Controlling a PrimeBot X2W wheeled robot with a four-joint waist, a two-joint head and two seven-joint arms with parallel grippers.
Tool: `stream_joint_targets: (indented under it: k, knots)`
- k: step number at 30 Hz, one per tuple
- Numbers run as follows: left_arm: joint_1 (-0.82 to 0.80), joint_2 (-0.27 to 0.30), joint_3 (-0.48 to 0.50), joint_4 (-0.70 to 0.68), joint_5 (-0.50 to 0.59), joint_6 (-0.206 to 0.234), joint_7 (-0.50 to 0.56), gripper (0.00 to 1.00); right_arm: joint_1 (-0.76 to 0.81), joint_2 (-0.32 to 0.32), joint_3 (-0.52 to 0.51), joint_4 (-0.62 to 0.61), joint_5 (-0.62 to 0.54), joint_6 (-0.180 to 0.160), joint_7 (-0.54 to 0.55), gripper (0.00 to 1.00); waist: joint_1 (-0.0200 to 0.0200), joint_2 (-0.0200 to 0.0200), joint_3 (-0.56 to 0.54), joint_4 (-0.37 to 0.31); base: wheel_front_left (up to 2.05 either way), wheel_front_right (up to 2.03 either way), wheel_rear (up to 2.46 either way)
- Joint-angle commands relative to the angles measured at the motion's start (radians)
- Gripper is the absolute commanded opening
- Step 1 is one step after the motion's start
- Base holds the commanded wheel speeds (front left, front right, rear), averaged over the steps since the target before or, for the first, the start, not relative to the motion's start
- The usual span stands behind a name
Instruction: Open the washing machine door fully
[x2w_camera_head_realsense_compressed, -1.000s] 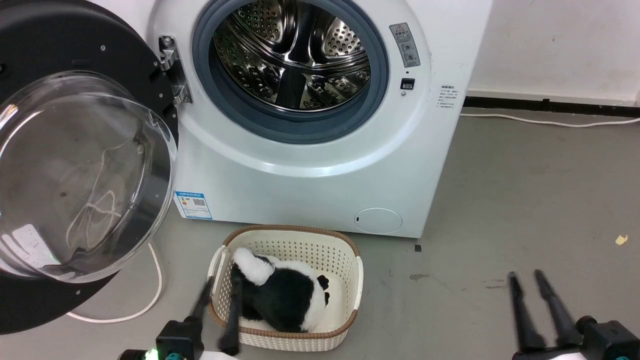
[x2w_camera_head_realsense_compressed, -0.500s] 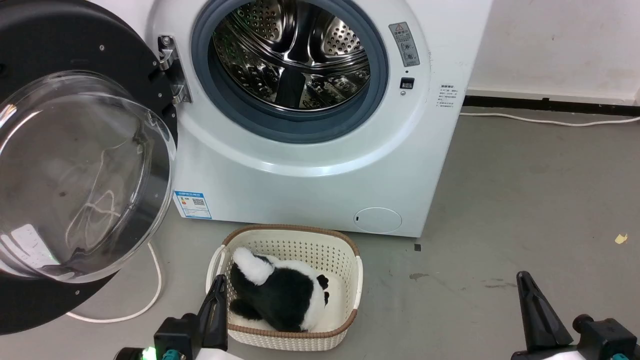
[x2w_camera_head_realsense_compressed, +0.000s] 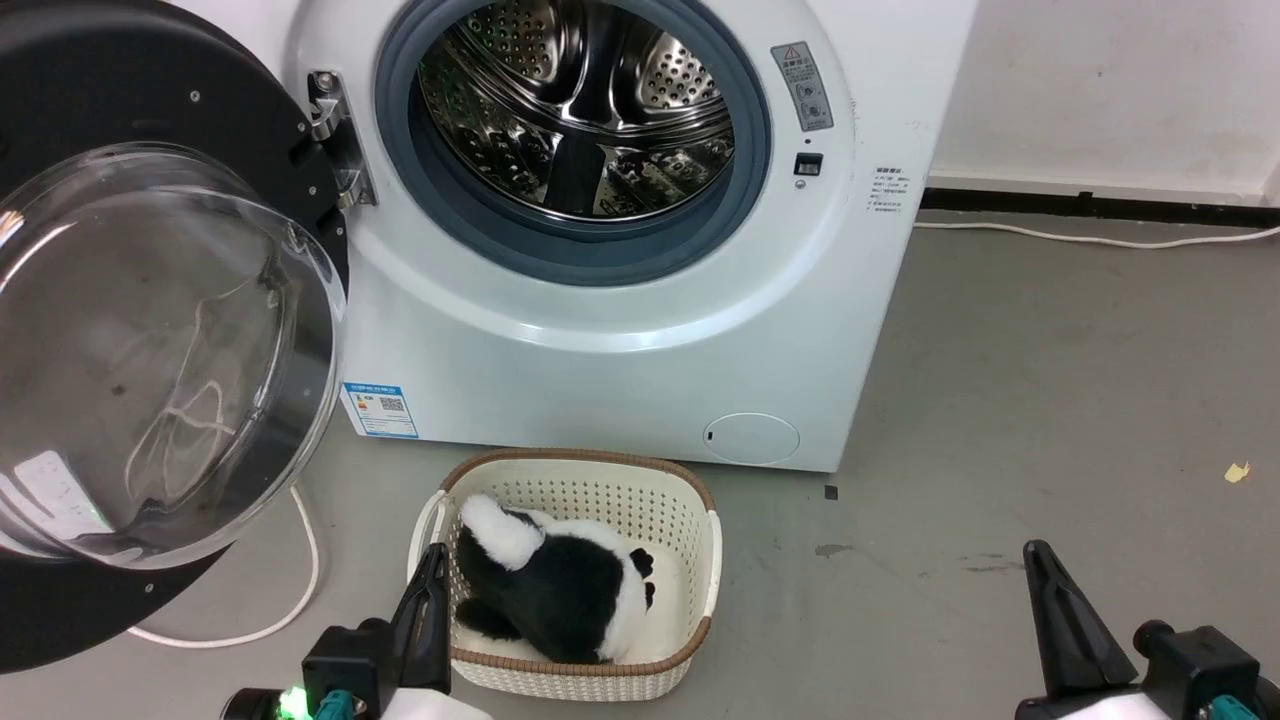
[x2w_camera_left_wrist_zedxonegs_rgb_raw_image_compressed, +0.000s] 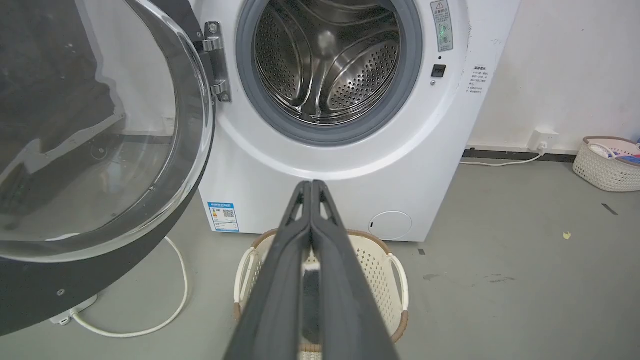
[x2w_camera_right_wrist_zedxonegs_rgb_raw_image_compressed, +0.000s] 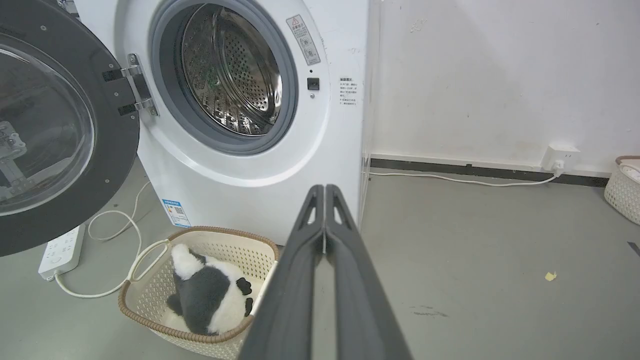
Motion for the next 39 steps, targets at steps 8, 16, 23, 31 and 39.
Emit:
stream_joint_targets:
  k: [8, 16, 23, 31, 39]
  knots:
    - [-0.012, -0.011, 0.026, -0.01, 0.027, -0.018, 0.019, 0.0, -0.024, 0.001, 0.004, -0.006, -0.013, 0.0, 0.018, 0.0, 0.0, 0.0, 0.001, -0.004, 0.0, 0.0, 0.0]
    - [-0.015, -0.022, 0.049, -0.017, 0.047, -0.034, 0.037, 0.0, -0.033, 0.001, 0.008, -0.008, -0.022, 0.0, 0.037, 0.0, 0.0, 0.0, 0.003, -0.009, 0.0, 0.0, 0.0]
    - [-0.017, -0.029, 0.065, -0.022, 0.061, -0.046, 0.05, 0.0, -0.04, 0.001, 0.01, -0.009, -0.028, 0.0, 0.05, 0.0, 0.0, 0.0, 0.004, -0.012, 0.0, 0.0, 0.0]
    - [-0.02, -0.037, 0.084, -0.028, 0.076, -0.059, 0.065, 0.0, -0.047, 0.001, 0.013, -0.011, -0.036, 0.0, 0.066, 0.0, 0.0, 0.0, 0.005, -0.016, 0.0, 0.0, 0.0]
    - [-0.022, -0.045, 0.102, -0.033, 0.092, -0.072, 0.079, 0.0, -0.054, 0.002, 0.016, -0.013, -0.043, 0.0, 0.081, 0.0, 0.0, 0.0, 0.007, -0.02, 0.0, 0.0, 0.0]
